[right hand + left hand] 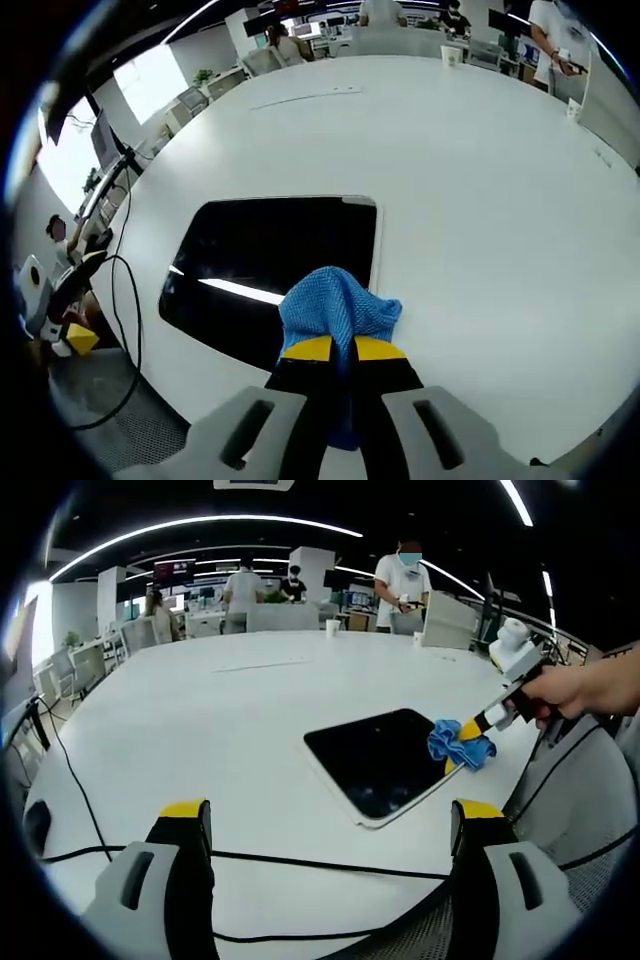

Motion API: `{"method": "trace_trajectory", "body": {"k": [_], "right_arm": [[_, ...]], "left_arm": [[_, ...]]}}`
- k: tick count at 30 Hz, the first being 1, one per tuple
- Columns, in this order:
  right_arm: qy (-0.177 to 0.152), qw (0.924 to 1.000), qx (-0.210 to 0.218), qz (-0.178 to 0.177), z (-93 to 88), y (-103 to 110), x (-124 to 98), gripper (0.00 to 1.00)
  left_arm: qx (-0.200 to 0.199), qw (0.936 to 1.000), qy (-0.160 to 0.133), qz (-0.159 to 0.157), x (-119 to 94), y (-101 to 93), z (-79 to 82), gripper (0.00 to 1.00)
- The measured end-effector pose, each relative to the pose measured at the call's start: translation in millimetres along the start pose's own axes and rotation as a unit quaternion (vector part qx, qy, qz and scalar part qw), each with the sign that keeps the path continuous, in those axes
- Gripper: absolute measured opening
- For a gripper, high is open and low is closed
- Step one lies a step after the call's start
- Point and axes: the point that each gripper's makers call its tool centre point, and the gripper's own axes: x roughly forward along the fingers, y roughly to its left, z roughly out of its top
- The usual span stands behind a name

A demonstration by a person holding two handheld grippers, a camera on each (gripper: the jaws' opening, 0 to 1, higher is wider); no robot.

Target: Wipe the mirror surface with the cleaning cloth until all visible marks leave the cleaned area.

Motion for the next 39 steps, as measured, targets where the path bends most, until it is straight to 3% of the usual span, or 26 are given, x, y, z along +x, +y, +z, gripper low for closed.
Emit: {"method": "trace_trajectory", "body": {"k": [22, 39], "right_arm": [[0.004, 0.9990, 0.042, -0.015, -0.2, 19, 9, 0.01], [0.009, 0.9993, 0.037, -0.002, 1.2, 50, 16, 0.00]], "left_arm": [[-0.005, 1.0000, -0.001, -0.002, 0, -0.7, 0.0, 0.99], [-0.002, 1.0000, -0.003, -0.007, 0, -2.5, 1.1, 0.99]]}}
